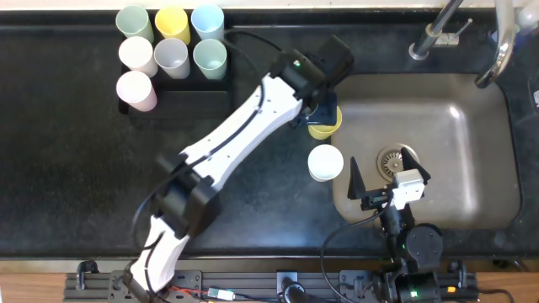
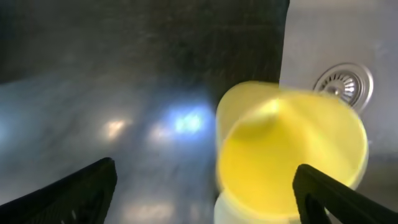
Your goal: Store Cups
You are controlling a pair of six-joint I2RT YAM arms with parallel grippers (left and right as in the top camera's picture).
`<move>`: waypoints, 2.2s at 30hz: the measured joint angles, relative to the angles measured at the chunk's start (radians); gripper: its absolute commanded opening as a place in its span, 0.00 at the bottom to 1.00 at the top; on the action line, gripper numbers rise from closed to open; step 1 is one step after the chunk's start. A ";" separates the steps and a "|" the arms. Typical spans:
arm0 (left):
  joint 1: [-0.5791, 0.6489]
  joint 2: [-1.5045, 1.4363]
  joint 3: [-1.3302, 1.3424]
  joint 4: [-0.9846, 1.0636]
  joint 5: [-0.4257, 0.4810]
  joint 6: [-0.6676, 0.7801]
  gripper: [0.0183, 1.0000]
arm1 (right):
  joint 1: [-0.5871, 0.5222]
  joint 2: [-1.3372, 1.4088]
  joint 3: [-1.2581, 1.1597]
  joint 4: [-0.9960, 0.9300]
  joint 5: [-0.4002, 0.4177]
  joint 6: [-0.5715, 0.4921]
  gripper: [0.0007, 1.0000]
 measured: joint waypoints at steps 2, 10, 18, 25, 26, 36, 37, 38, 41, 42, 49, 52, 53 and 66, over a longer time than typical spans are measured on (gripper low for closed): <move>0.000 0.037 0.000 0.041 0.012 -0.005 0.60 | 0.000 0.000 0.000 0.000 0.000 0.000 1.00; 0.000 0.095 0.001 0.098 0.024 -0.008 0.02 | 0.000 0.000 0.000 0.000 0.000 0.000 1.00; 0.021 0.029 0.002 0.053 -0.039 -0.068 0.02 | 0.000 0.000 0.000 0.000 0.000 0.000 1.00; 0.249 -0.338 0.008 -0.138 -0.134 -0.405 0.02 | 0.000 0.000 0.000 0.000 0.000 0.000 1.00; 0.301 -0.388 0.014 -0.181 -0.147 -0.455 0.02 | 0.000 0.000 0.000 0.000 0.000 0.000 1.00; 0.549 -0.546 -0.154 -0.235 -0.171 -0.703 0.02 | 0.000 0.000 0.000 0.000 0.000 0.000 1.00; 0.562 -0.539 -0.195 -0.194 -0.169 -0.711 0.02 | 0.000 0.000 0.000 0.000 0.000 0.000 1.00; 0.574 -0.531 -0.235 -0.155 -0.164 -0.718 0.02 | 0.000 0.000 0.000 0.000 0.000 0.000 1.00; 0.602 -0.513 -0.335 -0.067 -0.140 -0.725 0.02 | 0.000 0.000 0.000 0.000 0.000 0.000 1.00; 0.609 -0.511 -0.365 -0.045 -0.129 -0.727 0.02 | 0.000 0.000 0.000 0.000 0.000 0.000 1.00; 0.624 -0.500 -0.444 -0.029 -0.089 -0.741 0.02 | 0.000 0.000 0.000 0.000 0.000 0.000 1.00; 0.624 -0.479 -0.444 -0.031 -0.084 -0.741 0.02 | 0.000 0.000 0.000 0.000 0.000 0.000 1.00; 0.624 -0.468 -0.444 -0.031 -0.082 -0.742 0.02 | 0.000 0.000 0.000 0.000 0.000 0.000 1.00; 0.636 -0.348 -0.445 0.010 -0.081 -0.757 0.02 | 0.000 0.000 0.000 0.000 0.000 0.000 1.00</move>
